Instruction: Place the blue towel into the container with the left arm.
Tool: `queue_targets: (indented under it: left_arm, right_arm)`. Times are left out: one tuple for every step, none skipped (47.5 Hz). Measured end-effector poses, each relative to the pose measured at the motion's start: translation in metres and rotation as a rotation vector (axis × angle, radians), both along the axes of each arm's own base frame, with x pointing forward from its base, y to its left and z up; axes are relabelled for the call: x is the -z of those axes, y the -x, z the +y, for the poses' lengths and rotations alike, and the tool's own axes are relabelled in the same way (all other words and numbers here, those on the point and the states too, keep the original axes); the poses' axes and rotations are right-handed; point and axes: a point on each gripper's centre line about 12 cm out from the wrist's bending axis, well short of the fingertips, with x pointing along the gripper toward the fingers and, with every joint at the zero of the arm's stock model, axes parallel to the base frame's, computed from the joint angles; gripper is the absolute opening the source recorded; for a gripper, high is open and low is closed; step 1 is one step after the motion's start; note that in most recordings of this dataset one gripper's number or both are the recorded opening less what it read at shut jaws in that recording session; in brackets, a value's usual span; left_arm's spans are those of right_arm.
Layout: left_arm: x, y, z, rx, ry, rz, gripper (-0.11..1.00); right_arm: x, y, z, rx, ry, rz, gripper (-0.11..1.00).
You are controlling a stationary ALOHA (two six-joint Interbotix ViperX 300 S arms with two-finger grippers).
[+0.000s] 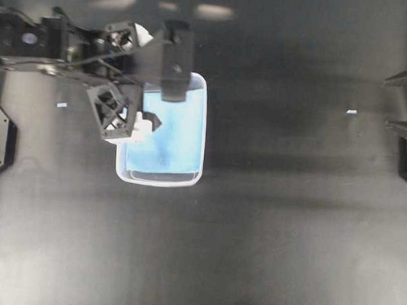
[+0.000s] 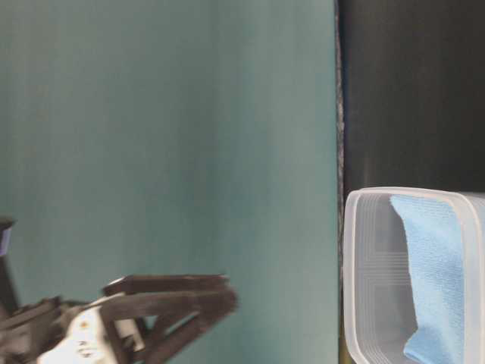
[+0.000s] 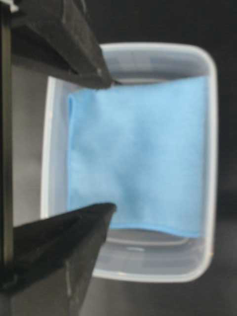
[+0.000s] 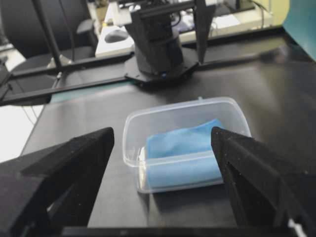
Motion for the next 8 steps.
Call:
queue_targets:
  left_arm:
    - [-0.004,0.002,-0.001,0.002,-0.001,-0.018,0.85]
    - [-0.008,0.005,-0.002,0.004,-0.003,-0.04,0.86]
    - [-0.012,0.007,-0.002,0.005,-0.003,-0.061,0.86]
    - [-0.016,0.01,-0.003,0.006,-0.004,-0.086,0.87]
    - [-0.021,0.013,-0.003,0.004,-0.004,-0.114,0.87]
    - [-0.026,0.016,-0.004,0.004,-0.004,-0.143,0.87]
    - [-0.031,0.019,-0.005,0.004,-0.004,-0.172,0.87]
    - [-0.037,0.023,-0.006,0.005,-0.005,-0.209,0.87]
  right_arm:
    - [0.0,0.0,0.0,0.0,0.0,0.0,0.77]
    - [0.0,0.0,0.0,0.0,0.0,0.0,0.77]
    - [0.0,0.0,0.0,-0.002,0.0,-0.002,0.77]
    - [0.0,0.0,0.0,0.0,0.0,-0.003,0.77]
    - [0.0,0.0,0.0,0.0,0.002,-0.003,0.77]
    - [0.0,0.0,0.0,0.0,0.0,-0.003,0.77]
    - [0.0,0.0,0.0,0.0,0.0,-0.003,0.77]
    - [0.0,0.0,0.0,0.0,0.0,-0.003,0.77]
